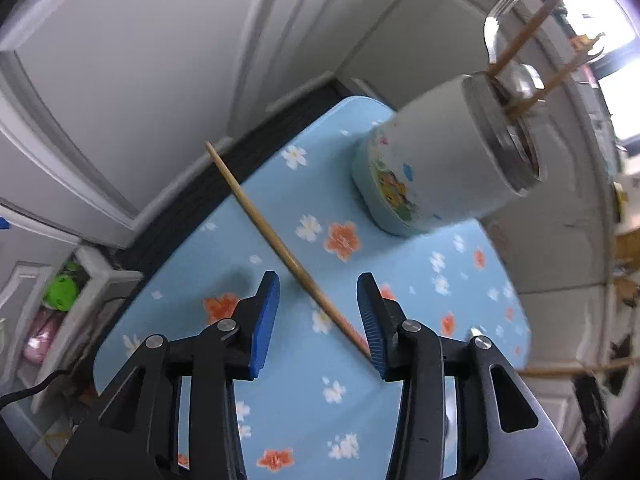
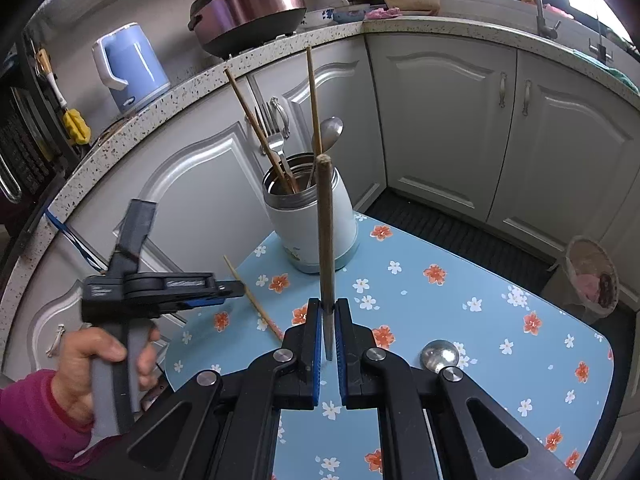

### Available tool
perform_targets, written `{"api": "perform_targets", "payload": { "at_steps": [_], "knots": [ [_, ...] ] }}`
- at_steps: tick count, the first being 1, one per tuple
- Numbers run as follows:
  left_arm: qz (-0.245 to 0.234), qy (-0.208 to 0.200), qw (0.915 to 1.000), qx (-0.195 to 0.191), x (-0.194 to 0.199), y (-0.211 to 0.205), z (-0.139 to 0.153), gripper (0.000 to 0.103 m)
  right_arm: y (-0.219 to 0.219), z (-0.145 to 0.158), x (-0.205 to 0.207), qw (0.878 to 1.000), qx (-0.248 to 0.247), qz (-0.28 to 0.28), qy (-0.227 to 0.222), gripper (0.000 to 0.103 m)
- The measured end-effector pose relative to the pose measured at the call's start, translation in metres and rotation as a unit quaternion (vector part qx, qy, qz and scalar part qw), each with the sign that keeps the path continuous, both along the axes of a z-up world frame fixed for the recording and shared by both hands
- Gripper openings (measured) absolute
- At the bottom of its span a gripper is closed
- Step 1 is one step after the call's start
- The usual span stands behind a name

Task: Organize utensils
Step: 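Carry the held chopsticks toward the insulated jar with both tools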

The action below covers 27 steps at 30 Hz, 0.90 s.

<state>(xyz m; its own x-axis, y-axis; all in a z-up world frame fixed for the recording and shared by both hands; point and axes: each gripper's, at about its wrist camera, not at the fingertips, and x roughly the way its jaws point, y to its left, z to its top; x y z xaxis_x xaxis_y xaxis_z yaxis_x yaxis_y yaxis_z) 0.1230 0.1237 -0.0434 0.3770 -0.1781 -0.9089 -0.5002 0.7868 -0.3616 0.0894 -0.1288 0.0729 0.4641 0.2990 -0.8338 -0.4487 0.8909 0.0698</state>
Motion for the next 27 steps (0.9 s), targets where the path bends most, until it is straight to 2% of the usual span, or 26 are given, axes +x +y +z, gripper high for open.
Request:
{"api": "perform_targets", "payload": {
  "at_steps": [5, 8, 11, 13, 14, 15, 16, 18, 22, 23, 27],
  "knots": [
    [0.035, 0.055, 0.9973, 0.033, 0.016, -0.002, -0.018, 0.04, -0.007, 0.005, 0.002, 1.0, 0.009, 0.001, -0.002, 0.006],
    [0.048, 0.07, 0.9959, 0.032, 0.024, 0.0, -0.026, 0.04, -0.011, 0.007, 0.003, 1.0, 0.015, 0.002, -0.002, 0.006],
    [0.053, 0.059, 0.9963, 0.034, 0.029, 0.001, -0.023, 0.04, -0.013, 0.006, 0.004, 1.0, 0.017, 0.001, 0.0, 0.006],
    [0.037, 0.051, 0.9972, 0.04, 0.035, -0.001, -0.023, 0.037, -0.014, 0.005, 0.005, 1.0, 0.018, 0.0, 0.002, 0.006],
    [0.023, 0.047, 0.9976, 0.045, 0.038, -0.004, -0.024, 0.02, -0.014, 0.005, 0.006, 1.0, 0.019, 0.001, 0.003, 0.006],
    [0.011, 0.046, 0.9979, 0.044, 0.041, -0.006, -0.026, 0.01, -0.014, 0.005, 0.006, 1.0, 0.02, 0.0, 0.002, 0.006],
    [0.0, 0.04, 0.9984, 0.041, 0.042, -0.007, -0.027, 0.007, -0.014, 0.005, 0.007, 1.0, 0.021, 0.0, 0.003, 0.006],
    [-0.018, 0.031, 0.9985, 0.041, 0.041, -0.01, -0.026, 0.007, -0.012, 0.004, 0.008, 1.0, 0.021, 0.0, 0.004, 0.006],
    [-0.041, 0.021, 0.9989, 0.01, 0.03, -0.007, -0.027, 0.005, -0.008, 0.004, 0.007, 1.0, 0.018, 0.002, 0.004, 0.006],
    [-0.044, 0.014, 0.9989, -0.006, 0.024, -0.004, -0.025, 0.005, -0.007, 0.004, 0.007, 1.0, 0.016, 0.004, 0.004, 0.006],
    [-0.064, -0.009, 0.9978, -0.016, 0.011, -0.008, -0.006, 0.005, -0.004, 0.006, 0.007, 1.0, 0.015, 0.006, 0.003, 0.006]
  ]
}}
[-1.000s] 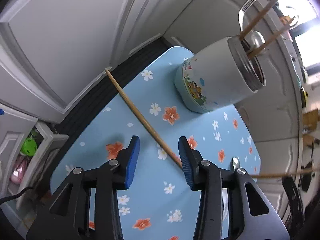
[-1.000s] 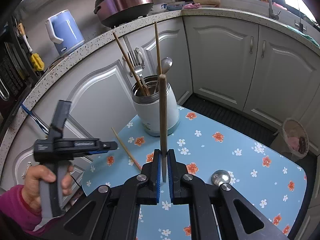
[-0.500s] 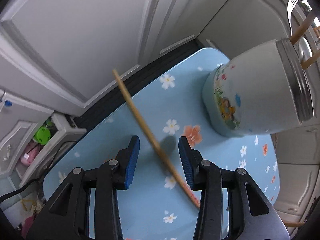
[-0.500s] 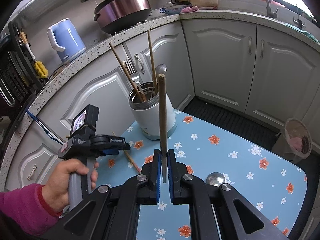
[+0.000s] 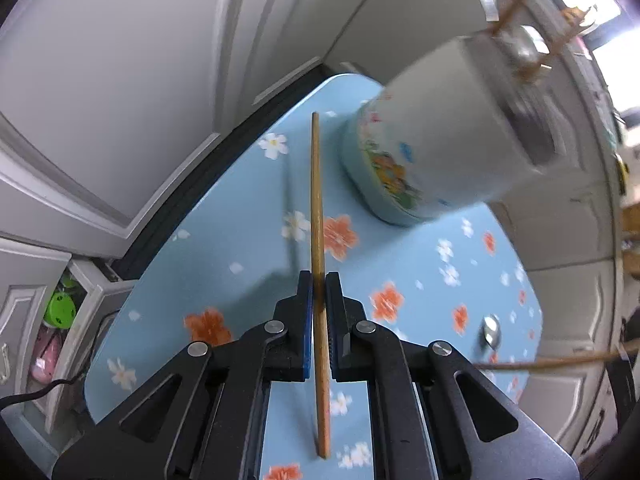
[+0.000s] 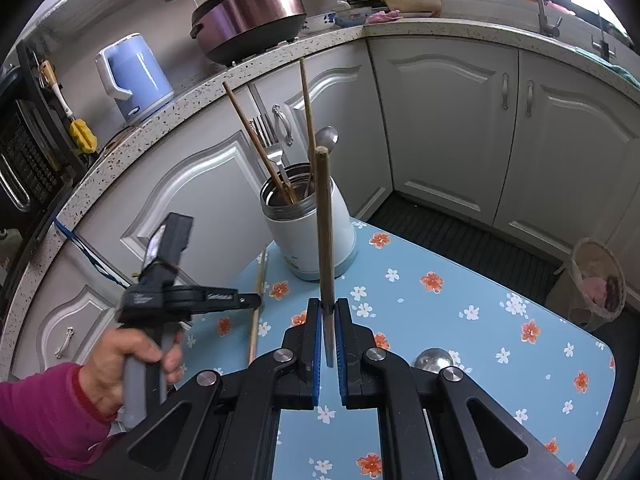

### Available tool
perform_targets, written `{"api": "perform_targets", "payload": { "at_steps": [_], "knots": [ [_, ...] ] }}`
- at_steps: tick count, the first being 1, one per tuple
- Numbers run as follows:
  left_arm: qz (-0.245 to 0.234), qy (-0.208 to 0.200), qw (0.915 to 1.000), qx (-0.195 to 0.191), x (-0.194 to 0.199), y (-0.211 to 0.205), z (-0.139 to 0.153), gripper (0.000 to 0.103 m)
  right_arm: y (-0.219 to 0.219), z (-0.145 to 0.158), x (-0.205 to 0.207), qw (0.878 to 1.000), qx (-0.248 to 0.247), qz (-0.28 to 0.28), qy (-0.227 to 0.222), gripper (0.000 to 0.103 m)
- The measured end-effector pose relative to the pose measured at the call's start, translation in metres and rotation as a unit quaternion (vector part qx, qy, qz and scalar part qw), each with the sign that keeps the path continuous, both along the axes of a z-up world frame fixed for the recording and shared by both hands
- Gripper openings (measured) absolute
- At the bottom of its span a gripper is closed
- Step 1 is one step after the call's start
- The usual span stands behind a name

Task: Organize utensils
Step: 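Carry the held chopsticks toward the insulated jar with both tools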

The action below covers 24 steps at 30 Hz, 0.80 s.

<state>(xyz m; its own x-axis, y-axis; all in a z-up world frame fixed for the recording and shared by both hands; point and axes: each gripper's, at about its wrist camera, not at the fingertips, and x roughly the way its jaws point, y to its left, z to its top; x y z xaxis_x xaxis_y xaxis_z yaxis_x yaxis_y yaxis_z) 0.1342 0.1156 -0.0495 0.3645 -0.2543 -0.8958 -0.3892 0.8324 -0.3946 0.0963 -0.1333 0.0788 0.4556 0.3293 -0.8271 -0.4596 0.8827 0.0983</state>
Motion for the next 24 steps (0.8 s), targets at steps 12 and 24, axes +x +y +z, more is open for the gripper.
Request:
{"api": "perform_targets", "payload": {
  "at_steps": [12, 24],
  "knots": [
    [-0.053, -0.11, 0.9925, 0.014, -0.027, -0.007, 0.1, 0.0, 0.021, 0.022, 0.005, 1.0, -0.004, 0.012, -0.022, 0.006],
    [-0.044, -0.082, 0.9956, 0.015, -0.013, 0.004, 0.072, 0.0, 0.03, 0.024, 0.003, 1.0, -0.005, 0.017, -0.022, 0.006]
  ]
}}
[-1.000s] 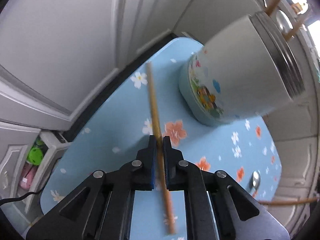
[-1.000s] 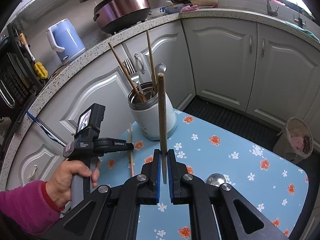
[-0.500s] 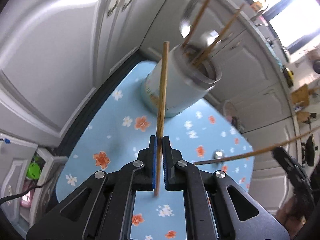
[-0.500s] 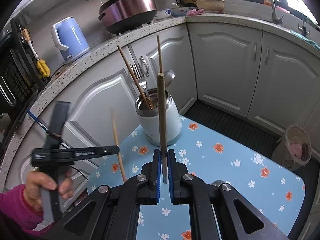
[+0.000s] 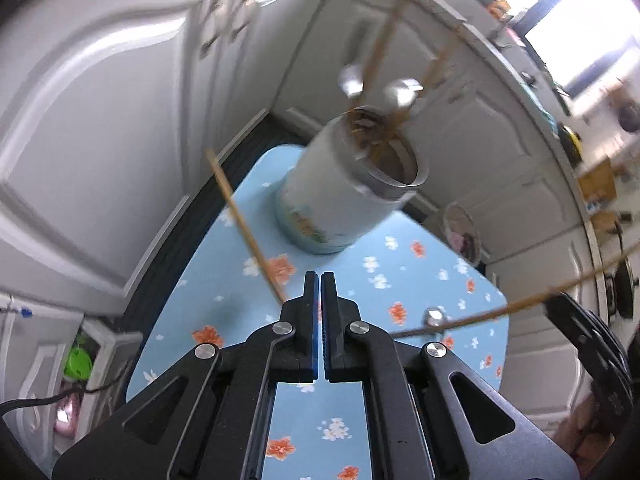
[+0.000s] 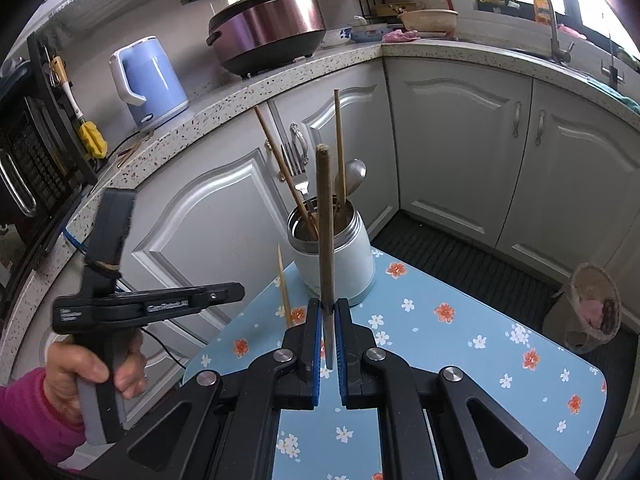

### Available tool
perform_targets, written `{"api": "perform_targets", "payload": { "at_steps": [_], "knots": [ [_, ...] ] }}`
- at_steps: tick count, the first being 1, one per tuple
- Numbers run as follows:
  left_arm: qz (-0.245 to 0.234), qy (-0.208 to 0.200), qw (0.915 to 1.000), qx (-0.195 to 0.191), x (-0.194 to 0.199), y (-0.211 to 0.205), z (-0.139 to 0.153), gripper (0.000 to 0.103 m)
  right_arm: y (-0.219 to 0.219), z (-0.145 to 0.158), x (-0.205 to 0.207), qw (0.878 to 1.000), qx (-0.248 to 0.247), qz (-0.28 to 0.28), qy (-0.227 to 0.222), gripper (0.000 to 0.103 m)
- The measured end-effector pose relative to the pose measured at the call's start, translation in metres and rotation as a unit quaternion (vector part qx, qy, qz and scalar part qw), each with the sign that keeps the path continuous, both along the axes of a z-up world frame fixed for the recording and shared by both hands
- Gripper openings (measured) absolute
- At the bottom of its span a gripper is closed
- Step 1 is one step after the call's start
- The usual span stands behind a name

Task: Organize utensils
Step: 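Carry the held chopsticks toward the insulated jar with both tools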

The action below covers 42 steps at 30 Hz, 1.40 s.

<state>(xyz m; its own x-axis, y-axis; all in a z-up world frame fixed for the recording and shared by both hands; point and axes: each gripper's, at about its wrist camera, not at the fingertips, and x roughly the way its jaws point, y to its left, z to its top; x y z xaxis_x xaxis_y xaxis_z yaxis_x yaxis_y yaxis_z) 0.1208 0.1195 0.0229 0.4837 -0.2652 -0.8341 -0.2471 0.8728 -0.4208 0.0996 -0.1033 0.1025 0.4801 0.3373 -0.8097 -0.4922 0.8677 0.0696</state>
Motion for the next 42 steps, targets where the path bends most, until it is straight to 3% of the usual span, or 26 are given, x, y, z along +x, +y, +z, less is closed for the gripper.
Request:
{"api": "perform_targets", "payload": {
  "at_steps": [3, 5, 7, 10, 15, 21, 23, 24, 27, 30, 36, 42],
  "knots": [
    [0.038, 0.041, 0.9981, -0.026, 0.01, 0.016, -0.032, 0.008, 0.002, -0.005, 0.002, 1.0, 0.0, 0.001, 0.006, 0.006],
    [0.066, 0.052, 0.9961, -0.028, 0.018, 0.025, -0.048, 0.036, 0.003, -0.008, 0.002, 1.0, 0.0, 0.002, 0.009, 0.006],
    [0.09, 0.061, 0.9933, -0.039, 0.029, 0.034, -0.062, 0.039, 0.003, -0.01, 0.002, 1.0, -0.002, 0.004, 0.011, 0.006],
    [0.089, 0.075, 0.9929, -0.023, 0.045, 0.031, -0.073, 0.039, 0.001, -0.011, 0.003, 1.0, -0.001, 0.004, 0.013, 0.006],
    [0.09, 0.121, 0.9879, 0.035, 0.067, 0.015, -0.091, 0.039, -0.005, -0.015, 0.012, 1.0, 0.008, 0.002, 0.02, 0.006],
    [0.102, 0.123, 0.9836, 0.084, 0.088, 0.01, -0.091, 0.038, -0.011, -0.021, 0.018, 0.999, 0.016, 0.004, 0.029, 0.006],
    [0.093, 0.125, 0.9828, 0.1, 0.088, 0.007, -0.092, 0.008, -0.012, -0.022, 0.02, 0.999, 0.017, 0.002, 0.031, 0.006],
    [0.087, 0.12, 0.9835, 0.104, 0.087, 0.005, -0.093, 0.008, -0.012, -0.022, 0.021, 0.999, 0.018, 0.003, 0.031, 0.006],
    [0.074, 0.102, 0.9876, 0.094, 0.079, 0.006, -0.094, 0.006, -0.011, -0.022, 0.022, 0.999, 0.019, 0.004, 0.029, 0.006],
    [0.065, 0.09, 0.9921, 0.058, 0.066, 0.014, -0.093, 0.006, -0.008, -0.022, 0.022, 0.999, 0.017, 0.004, 0.029, 0.006],
    [0.045, 0.033, 0.998, 0.031, 0.035, 0.022, -0.054, 0.005, -0.001, -0.017, 0.021, 1.0, 0.011, 0.006, 0.023, 0.006],
    [0.037, -0.033, 0.9985, 0.022, 0.013, 0.024, 0.006, 0.005, 0.012, -0.005, 0.024, 1.0, 0.007, 0.008, 0.01, 0.006]
  ]
}}
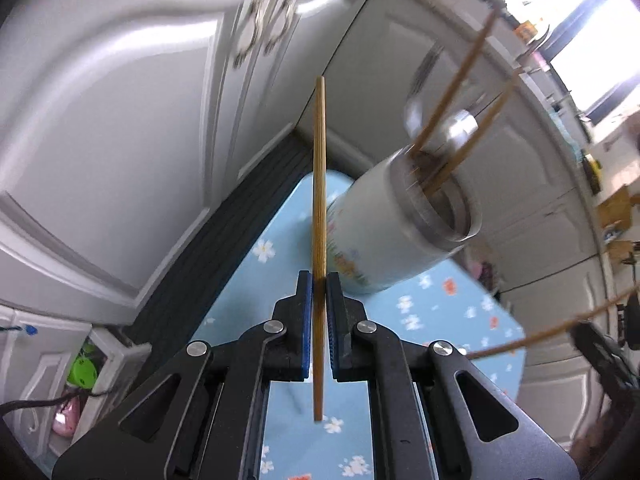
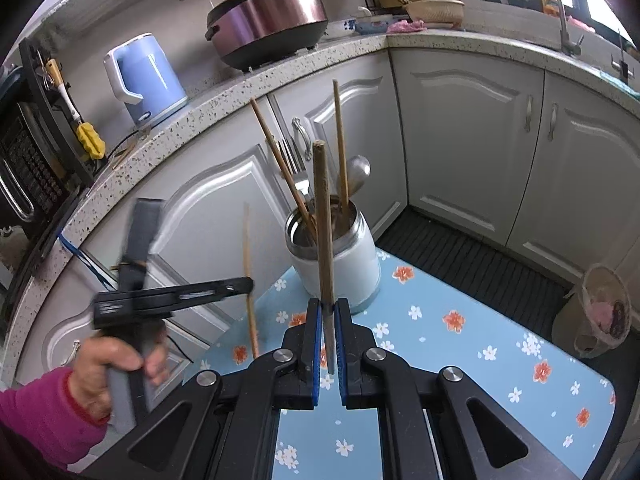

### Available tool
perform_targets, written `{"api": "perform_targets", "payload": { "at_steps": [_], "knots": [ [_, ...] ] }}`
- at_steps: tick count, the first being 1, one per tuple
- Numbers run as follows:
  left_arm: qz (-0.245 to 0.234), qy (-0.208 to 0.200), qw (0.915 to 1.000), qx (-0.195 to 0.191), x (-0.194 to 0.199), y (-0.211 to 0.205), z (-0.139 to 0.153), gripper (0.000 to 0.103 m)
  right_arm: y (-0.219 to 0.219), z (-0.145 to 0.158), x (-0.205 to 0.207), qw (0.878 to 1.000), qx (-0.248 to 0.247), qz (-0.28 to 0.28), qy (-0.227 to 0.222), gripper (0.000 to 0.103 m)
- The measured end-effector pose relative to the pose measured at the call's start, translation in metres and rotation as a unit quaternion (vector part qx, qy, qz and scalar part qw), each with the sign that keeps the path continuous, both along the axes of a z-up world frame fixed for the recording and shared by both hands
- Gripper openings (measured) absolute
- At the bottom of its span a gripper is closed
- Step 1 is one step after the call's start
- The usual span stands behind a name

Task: Organize utensils
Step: 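Carry the held chopsticks toward the insulated jar with both tools, then lower the chopsticks into the jar with both tools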

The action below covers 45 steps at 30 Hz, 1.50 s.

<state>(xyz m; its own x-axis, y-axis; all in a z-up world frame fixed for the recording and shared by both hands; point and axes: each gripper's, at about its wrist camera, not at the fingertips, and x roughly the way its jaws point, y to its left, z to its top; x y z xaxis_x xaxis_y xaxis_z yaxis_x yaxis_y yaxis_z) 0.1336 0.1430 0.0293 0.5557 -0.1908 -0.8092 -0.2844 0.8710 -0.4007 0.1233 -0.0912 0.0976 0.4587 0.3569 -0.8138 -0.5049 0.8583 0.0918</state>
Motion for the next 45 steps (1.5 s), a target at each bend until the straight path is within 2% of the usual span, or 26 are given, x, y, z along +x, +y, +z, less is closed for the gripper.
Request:
{"api": "perform_targets", "payload": {
  "at_steps": [7, 14, 18, 20, 26, 35, 45],
  "knots": [
    [-0.009, -0.074, 0.9971, 0.014, -0.002, 0.002, 0.075, 0.005, 0.017, 0.024, 0.008, 1.0, -0.005, 0.005, -0.027, 0.006],
    [-0.012, -0.116, 0.9929, 0.022, 0.014, -0.009, 0.121, 0.005, 0.033, 0.057, 0.021, 0.998, -0.006, 0.014, -0.055, 0.006],
    [-0.013, -0.14, 0.9888, 0.049, 0.033, -0.019, 0.147, 0.005, 0.039, 0.078, 0.035, 0.997, -0.001, 0.01, -0.074, 0.006],
    [-0.014, -0.145, 0.9874, 0.062, 0.043, -0.023, 0.15, 0.005, 0.042, 0.085, 0.043, 0.996, -0.001, 0.004, -0.084, 0.006],
    [-0.017, -0.134, 0.9873, 0.083, 0.061, -0.03, 0.125, 0.005, 0.054, 0.077, 0.068, 0.996, 0.001, -0.004, -0.084, 0.006],
    [-0.024, -0.089, 0.9917, 0.089, 0.077, -0.038, 0.074, 0.005, 0.053, 0.023, 0.098, 0.999, -0.018, -0.015, -0.03, 0.006],
    [-0.024, -0.063, 0.9936, 0.09, 0.077, -0.043, 0.043, 0.005, 0.044, -0.02, 0.116, 0.999, -0.011, -0.037, 0.018, 0.006]
  ]
}}
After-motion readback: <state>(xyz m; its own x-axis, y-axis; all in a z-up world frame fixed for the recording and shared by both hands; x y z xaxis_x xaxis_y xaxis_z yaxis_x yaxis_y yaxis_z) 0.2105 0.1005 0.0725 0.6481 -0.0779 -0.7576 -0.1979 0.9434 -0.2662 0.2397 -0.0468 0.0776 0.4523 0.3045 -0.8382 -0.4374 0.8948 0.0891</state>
